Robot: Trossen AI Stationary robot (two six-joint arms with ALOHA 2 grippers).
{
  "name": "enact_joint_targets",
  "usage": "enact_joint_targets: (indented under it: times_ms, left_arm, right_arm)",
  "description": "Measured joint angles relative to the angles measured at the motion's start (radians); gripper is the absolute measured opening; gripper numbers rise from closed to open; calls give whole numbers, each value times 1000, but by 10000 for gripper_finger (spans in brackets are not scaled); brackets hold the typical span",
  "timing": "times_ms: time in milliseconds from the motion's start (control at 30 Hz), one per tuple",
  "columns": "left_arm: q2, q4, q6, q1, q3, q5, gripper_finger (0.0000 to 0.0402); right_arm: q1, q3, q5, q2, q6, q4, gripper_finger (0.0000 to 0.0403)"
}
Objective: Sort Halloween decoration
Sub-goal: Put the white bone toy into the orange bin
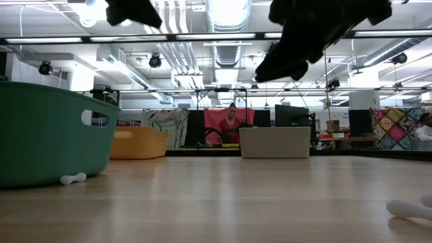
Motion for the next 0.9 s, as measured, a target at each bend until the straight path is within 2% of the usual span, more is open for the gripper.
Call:
enact_joint_targets:
  times_ms: [200,367,433,667,900]
  left_arm:
    - [40,60,-31,-273,0,-208,45]
    - [107,142,-29,-412,0,-342,45]
    - [135,156,-28,-443,0,-368,45]
    - [223,237,-45,-468,-1,-370,45]
    - [241,292,-47,-473,-1,-370,45]
  right_arm:
    - [0,14,-197,99,29,47,137]
    - [38,38,-352,162,85,34,137]
    - [65,52,-383,182,104,-1,137]
    - [185,131,-385,236,200,-228,137]
    - [313,204,-376,300,250,-324,137]
